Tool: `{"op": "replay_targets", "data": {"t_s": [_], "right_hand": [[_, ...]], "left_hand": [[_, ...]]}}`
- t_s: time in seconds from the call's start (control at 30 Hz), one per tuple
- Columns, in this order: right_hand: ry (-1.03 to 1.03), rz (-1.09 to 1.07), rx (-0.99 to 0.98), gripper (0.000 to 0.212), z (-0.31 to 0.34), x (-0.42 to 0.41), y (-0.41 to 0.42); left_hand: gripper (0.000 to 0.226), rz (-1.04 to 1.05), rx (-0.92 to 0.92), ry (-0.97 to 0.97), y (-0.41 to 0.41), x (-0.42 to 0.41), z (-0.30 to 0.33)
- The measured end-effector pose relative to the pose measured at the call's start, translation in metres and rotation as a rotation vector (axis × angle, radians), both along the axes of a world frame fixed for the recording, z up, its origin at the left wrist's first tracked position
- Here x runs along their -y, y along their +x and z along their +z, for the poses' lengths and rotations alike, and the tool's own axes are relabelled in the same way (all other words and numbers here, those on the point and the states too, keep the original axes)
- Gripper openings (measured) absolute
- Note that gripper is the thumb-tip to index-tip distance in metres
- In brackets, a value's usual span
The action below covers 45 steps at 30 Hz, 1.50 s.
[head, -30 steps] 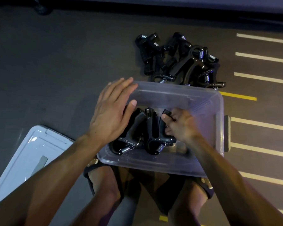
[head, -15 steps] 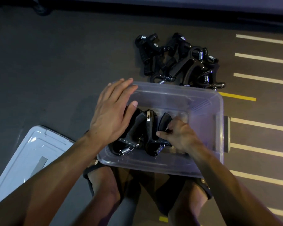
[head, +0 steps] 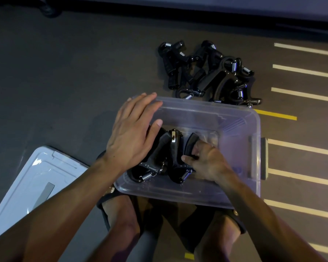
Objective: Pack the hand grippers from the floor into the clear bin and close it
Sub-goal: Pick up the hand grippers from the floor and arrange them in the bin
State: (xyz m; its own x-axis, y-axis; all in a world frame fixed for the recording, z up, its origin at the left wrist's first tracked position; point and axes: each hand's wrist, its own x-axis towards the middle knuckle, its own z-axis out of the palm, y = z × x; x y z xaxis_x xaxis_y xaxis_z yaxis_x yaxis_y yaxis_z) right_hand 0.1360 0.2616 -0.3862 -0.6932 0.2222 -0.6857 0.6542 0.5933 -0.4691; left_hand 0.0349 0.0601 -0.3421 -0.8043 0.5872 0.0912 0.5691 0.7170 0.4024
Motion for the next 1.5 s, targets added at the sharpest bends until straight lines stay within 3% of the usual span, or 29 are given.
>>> {"op": "replay_targets", "data": {"t_s": [0.1, 0.17, 0.27, 0.37, 0.43, 0.6, 0.9, 1.07, 1.3, 1.4, 1.5], "right_hand": [[0.131, 0.215, 0.116, 0.039, 0.009, -0.007, -0.007], [0.194, 0.305, 0.112, 0.028, 0.036, -0.016, -0.021], [-0.063, 0.310, -0.114, 0.024, 0.093, -0.031, -0.054], [-0.266, 0.099, -0.336, 0.021, 0.126, -0.045, -0.093], [-0.178, 0.016, -0.394, 0.020, 0.114, -0.055, -0.121], [-0.051, 0.157, -0.284, 0.015, 0.049, -0.053, -0.170], [0.266, 0.443, -0.210, 0.055, -0.014, -0.026, -0.242], [0.403, 0.530, -0.163, 0.051, -0.024, -0.018, -0.254], [0.491, 0.472, -0.418, 0.036, -0.009, -0.026, -0.254], [0.424, 0.315, -0.619, 0.017, 0.006, -0.037, -0.245], [0.293, 0.201, -0.802, 0.014, 0.022, -0.042, -0.228]], "left_hand": [[0.045, 0.001, -0.002, -0.006, -0.001, 0.000, 0.000], [0.046, 0.005, -0.003, -0.014, -0.001, -0.001, 0.000], [0.048, 0.015, -0.003, -0.011, -0.001, -0.001, 0.000], [0.047, 0.017, -0.003, 0.008, -0.002, -0.001, 0.000], [0.046, 0.018, -0.004, 0.013, -0.001, -0.001, 0.000], [0.040, 0.068, -0.038, -0.013, -0.012, -0.007, 0.003], [0.031, 0.113, -0.004, 0.029, -0.027, -0.013, 0.003], [0.032, 0.107, 0.012, 0.029, -0.029, -0.014, 0.003], [0.032, 0.101, 0.014, 0.019, -0.029, -0.013, 0.003], [0.033, 0.105, 0.010, 0.016, -0.028, -0.014, 0.003], [0.032, 0.094, -0.005, 0.024, -0.027, -0.013, 0.003]]}}
